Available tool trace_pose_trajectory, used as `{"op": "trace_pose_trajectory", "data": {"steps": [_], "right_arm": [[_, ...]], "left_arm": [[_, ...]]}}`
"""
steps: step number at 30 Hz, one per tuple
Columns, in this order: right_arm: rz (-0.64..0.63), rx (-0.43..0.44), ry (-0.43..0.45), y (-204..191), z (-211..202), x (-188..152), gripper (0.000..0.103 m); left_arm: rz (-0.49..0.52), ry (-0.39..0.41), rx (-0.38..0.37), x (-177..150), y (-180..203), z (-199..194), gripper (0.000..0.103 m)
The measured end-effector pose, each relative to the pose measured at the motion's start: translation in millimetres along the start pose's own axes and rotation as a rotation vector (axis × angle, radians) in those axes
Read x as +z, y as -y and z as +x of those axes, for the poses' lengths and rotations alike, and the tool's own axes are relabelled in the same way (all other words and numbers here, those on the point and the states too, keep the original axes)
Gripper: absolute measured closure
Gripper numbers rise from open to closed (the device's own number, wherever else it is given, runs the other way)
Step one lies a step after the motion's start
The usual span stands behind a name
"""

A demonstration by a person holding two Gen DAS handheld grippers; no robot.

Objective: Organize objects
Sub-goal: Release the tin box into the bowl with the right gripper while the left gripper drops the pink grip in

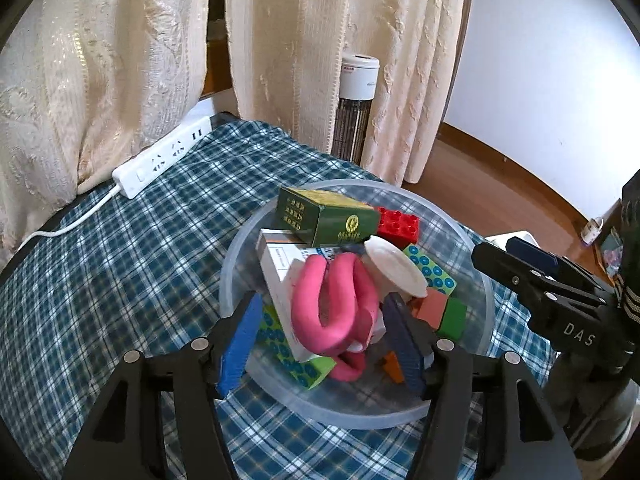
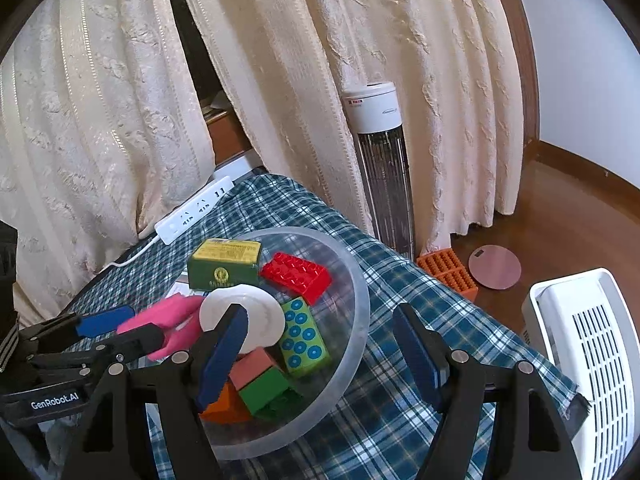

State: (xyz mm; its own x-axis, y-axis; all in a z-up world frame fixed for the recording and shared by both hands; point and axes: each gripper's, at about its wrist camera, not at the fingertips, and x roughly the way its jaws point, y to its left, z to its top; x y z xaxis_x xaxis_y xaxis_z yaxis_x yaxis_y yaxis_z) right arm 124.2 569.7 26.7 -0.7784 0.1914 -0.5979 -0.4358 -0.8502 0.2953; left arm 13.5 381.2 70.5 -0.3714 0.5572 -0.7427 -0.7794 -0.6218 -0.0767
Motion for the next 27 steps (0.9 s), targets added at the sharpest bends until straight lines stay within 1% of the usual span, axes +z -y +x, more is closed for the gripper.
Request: {"op": "trace_pose_trajectory", "data": {"steps": [6,8,10,12,15,21,27], "right_arm": [[-0.004,0.011,-0.005,-5,0,-2,0.025],[-0.008,0.014,-0.006,-7,-1,-2,0.023],[-0.005,0.019,-0.007,-8,-4,-3,0.020],[-0.004,0.025,-0.008,-10,-6,-4,0.016],[-0.008,0.032,-0.013,-13,-9,-6,0.011],[-0.037,0.030,-0.012,-26,-17,-11,0.002],[-0.032,-0.004,0.010,-31,-29,-15,0.000]], "left_arm": [[-0.013,0.000,0.013,-6,-7,-6,0.038],[-0.018,-0.002,0.017,-9,-9,-6,0.038],[-0.016,0.001,0.036,-12,-10,-8,0.038],[-0.005,0.010,0.065,-15,-9,-11,0.035],[-0.002,0.025,0.083,-18,-10,-16,0.029],[-0.034,0.052,0.101,-23,-18,-30,0.026],[-0.069,0.094,0.149,-30,-27,-45,0.021]]}}
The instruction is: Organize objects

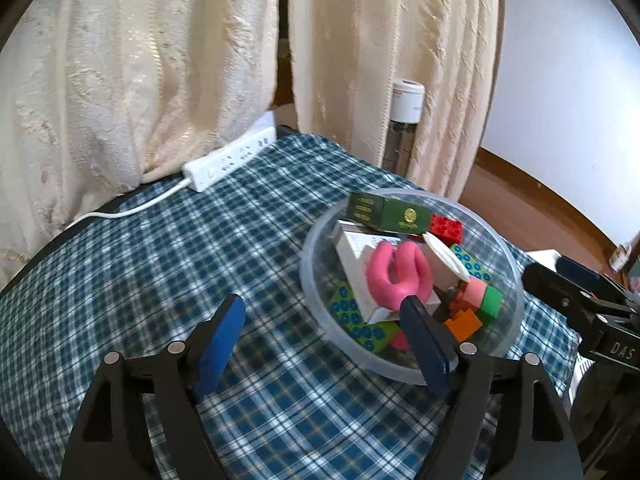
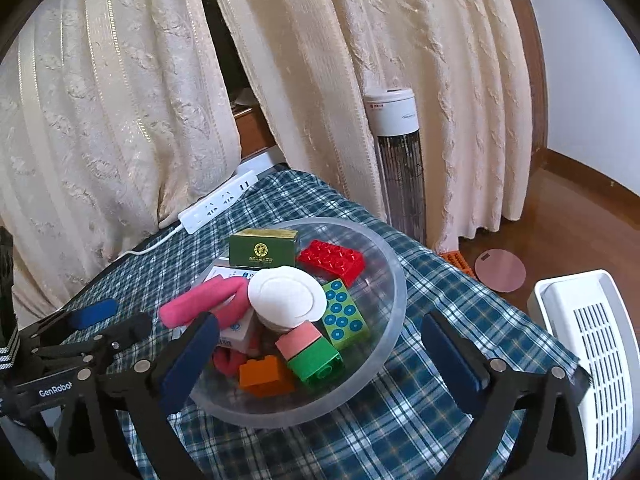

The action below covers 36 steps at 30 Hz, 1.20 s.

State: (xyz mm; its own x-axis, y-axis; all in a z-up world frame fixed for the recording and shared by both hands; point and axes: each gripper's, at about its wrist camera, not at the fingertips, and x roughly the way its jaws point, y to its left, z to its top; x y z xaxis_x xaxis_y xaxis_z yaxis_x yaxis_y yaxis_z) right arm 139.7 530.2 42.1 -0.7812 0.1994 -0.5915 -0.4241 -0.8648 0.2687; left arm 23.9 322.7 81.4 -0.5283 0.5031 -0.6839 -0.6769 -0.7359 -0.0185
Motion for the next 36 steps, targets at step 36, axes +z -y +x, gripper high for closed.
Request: {"op": "trace_pose_trajectory", "data": {"steps": [36], "right_arm": [[-0.133,-0.157,0.040,-61,-50,-32,0.000]], "left_arm": [[-0.004,0.062,0.091,-32,-24,-59,0.011]]}}
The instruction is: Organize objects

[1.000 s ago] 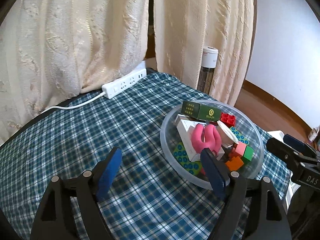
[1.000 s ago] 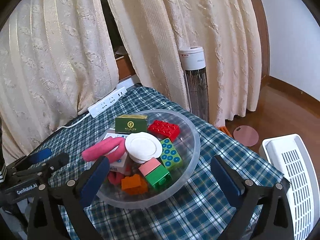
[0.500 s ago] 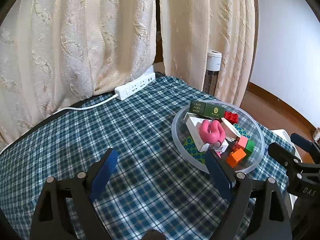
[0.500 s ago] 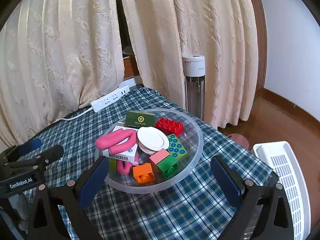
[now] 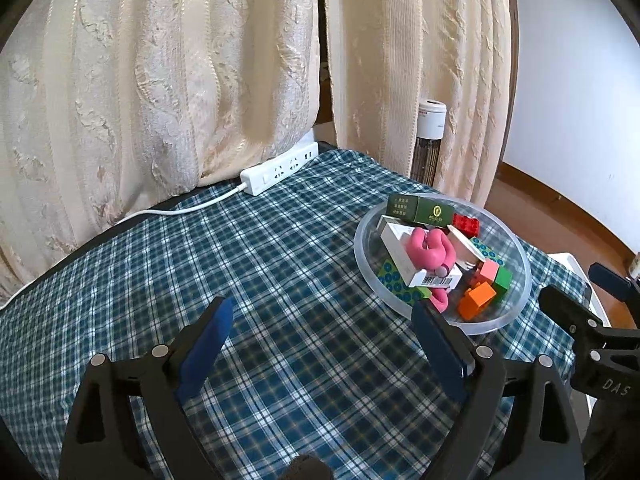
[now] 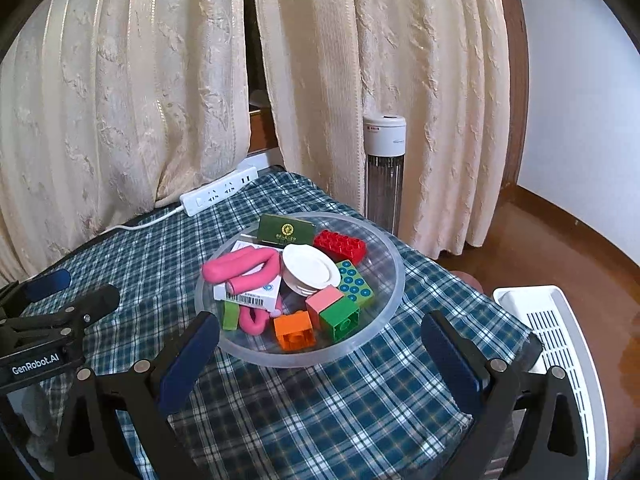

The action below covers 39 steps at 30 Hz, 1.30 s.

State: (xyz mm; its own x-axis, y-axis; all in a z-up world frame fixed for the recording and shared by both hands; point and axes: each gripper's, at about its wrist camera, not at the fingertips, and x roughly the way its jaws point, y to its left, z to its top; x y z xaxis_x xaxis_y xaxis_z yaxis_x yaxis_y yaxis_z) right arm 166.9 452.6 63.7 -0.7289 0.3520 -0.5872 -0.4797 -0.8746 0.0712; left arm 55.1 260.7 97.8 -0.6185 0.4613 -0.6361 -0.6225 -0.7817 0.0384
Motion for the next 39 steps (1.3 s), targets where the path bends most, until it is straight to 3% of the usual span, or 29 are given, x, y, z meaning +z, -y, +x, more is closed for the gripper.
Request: {"op": "trace_pose_trajectory", "data": {"steps": [10,39], "right_arm": [[-0.057,-0.072,0.025,-8,-3,-4,0.000],[-0.042,-0.075,0.010,2,1,-10,0.000]], "left_arm": [[0.023,0.014,0.003,-1,4,-7,0.011],[0.069,-0.033,-0.031,-8,18,0,0.006]]}}
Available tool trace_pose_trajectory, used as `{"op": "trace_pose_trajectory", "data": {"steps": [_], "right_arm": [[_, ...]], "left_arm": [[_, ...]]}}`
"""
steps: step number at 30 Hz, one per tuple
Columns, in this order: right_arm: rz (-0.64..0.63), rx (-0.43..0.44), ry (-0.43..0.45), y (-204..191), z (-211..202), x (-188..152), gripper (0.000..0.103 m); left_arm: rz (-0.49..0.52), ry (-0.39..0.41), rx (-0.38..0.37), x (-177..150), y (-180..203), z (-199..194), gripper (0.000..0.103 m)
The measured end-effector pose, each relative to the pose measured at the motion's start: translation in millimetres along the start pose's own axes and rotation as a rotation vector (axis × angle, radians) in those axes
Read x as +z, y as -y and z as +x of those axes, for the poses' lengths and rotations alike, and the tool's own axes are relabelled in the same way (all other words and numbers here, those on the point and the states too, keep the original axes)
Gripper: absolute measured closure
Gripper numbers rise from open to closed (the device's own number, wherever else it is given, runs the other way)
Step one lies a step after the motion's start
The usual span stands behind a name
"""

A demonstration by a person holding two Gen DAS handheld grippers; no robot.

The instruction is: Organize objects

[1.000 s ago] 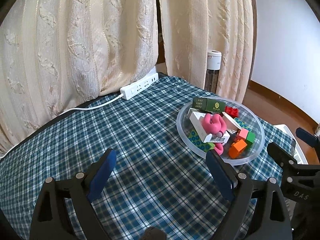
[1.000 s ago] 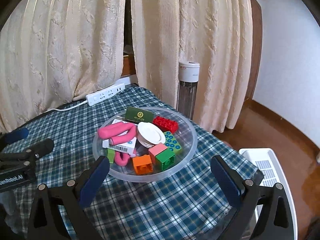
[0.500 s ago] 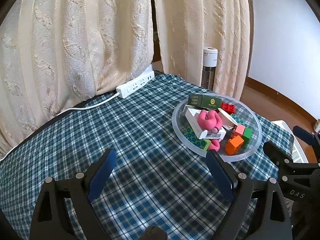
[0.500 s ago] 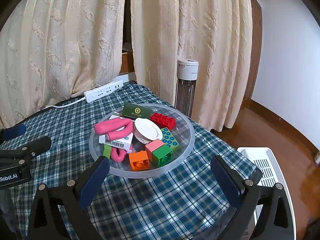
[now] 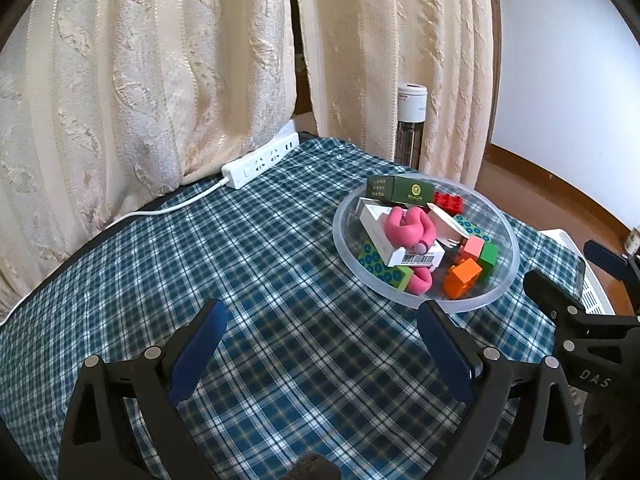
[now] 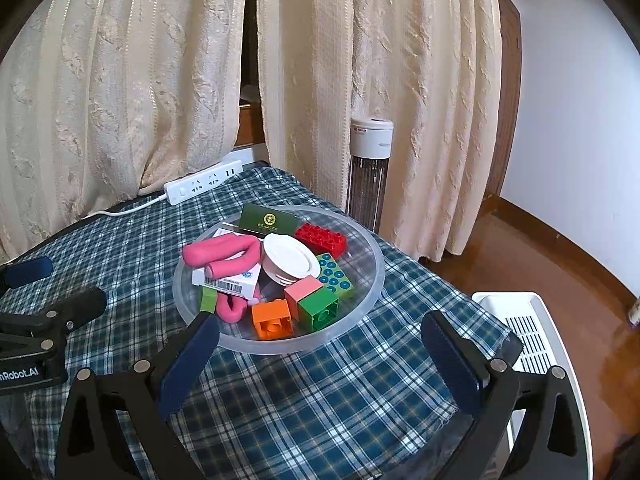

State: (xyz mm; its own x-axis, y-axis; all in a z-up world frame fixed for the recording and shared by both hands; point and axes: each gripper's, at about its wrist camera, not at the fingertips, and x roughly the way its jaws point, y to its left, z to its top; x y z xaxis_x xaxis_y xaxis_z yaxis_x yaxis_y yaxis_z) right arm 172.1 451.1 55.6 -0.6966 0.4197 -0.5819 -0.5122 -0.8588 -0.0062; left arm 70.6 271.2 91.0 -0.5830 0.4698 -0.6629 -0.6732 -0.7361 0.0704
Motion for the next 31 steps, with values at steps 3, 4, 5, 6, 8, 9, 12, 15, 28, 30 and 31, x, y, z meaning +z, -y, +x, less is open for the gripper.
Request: {"op": "trace_pose_trajectory", "data": {"steps": [3,4,5,6,8,9,12,15,28,30,31], "right_arm": [[0.003,-0.003,-0.001,2,1,0,0.000],[0.004,-0.005,-0.001,2,1,0,0.000],[0.005,-0.006,-0.001,3,1,0,0.000],[0.005,-0.007,-0.001,3,1,-1,0.000],[0.007,-0.009,-0.002,3,1,-1,0.000],[0.008,-0.010,-0.003,3,2,-1,0.000],[0.008,-0.011,-0.005,4,3,-1,0.000],[0.011,-0.011,-0.007,5,3,-2,0.000],[0.016,-0.010,-0.015,8,5,-4,0.000],[0.015,-0.007,-0.016,7,5,-4,0.000],[0.014,-0.006,-0.017,6,5,-4,0.000]], "left_arm": [[0.011,-0.003,0.001,0,3,1,0.006],[0.013,-0.003,0.002,0,2,1,0.006],[0.015,-0.003,0.004,0,3,1,0.006],[0.015,-0.004,0.003,0,3,1,0.006],[0.016,-0.005,-0.002,0,3,1,0.006],[0.016,-0.006,-0.004,0,3,1,0.006],[0.020,-0.012,-0.013,0,4,1,0.006],[0.027,-0.017,-0.015,0,5,2,0.006],[0.072,0.009,-0.010,-3,14,-4,0.005],[0.072,0.007,-0.009,-4,14,-4,0.005],[0.071,0.004,-0.008,-4,13,-4,0.005]]}}
